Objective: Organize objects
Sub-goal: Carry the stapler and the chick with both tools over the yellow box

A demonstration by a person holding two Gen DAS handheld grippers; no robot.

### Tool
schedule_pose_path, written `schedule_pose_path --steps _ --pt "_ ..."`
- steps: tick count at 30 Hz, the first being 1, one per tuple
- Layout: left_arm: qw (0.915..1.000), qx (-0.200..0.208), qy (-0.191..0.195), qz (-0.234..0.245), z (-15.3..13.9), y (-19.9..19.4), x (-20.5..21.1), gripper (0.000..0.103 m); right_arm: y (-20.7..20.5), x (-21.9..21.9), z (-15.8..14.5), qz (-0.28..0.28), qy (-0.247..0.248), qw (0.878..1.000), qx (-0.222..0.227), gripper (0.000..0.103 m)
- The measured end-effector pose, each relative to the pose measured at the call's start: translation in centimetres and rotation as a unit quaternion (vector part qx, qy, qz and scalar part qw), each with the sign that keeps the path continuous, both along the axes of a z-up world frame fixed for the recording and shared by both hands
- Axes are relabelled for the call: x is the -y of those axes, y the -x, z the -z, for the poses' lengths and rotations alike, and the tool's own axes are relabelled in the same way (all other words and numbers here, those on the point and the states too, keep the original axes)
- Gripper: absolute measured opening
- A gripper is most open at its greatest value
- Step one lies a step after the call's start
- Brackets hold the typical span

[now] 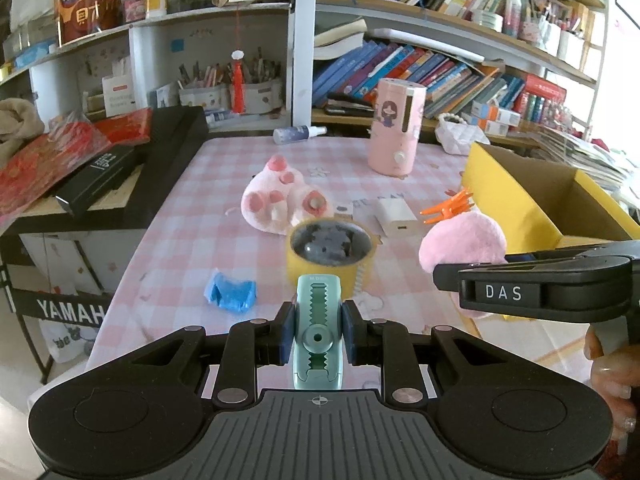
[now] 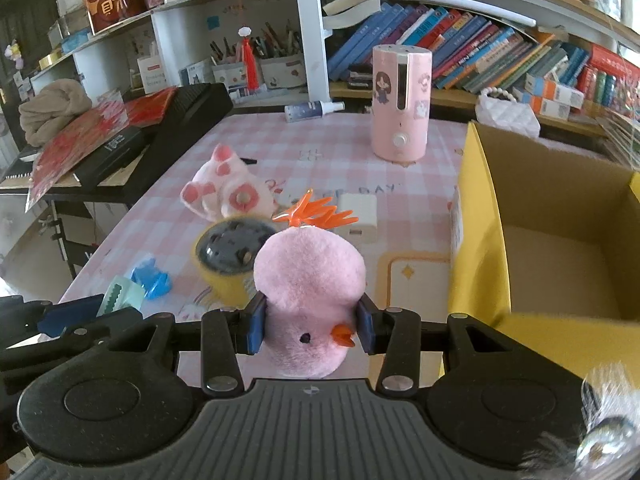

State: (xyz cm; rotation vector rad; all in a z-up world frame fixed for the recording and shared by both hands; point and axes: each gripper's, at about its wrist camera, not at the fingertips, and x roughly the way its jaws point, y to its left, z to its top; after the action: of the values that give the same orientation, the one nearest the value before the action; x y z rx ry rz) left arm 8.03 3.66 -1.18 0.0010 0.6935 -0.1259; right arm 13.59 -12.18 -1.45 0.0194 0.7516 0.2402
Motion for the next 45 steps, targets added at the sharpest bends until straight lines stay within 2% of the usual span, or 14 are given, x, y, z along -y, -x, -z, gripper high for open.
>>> schedule_pose_path --steps 16,26,36,45 --pt "0.9981 0.013 -0.012 0.058 -0.7 5.6 1.0 0.023 7.8 1.3 -0.1 0.054 -0.019 0.998 -0.001 0.041" --pt "0.995 0.007 -0.015 0.099 -0.3 7.9 2.3 0.023 11.7 2.9 0.7 0.091 -0.036 0.995 -0.019 0.041" --pt "0.9877 0.002 -0.012 0.156 0.1 9.4 4.8 0.023 15.5 5.4 1.3 0.149 -0.044 0.987 -0.028 0.041" --pt "0.9771 0.007 -0.008 0.212 0.0 9.4 8.2 0.023 17.7 8.4 1.3 0.201 -0.042 0.978 -0.028 0.041"
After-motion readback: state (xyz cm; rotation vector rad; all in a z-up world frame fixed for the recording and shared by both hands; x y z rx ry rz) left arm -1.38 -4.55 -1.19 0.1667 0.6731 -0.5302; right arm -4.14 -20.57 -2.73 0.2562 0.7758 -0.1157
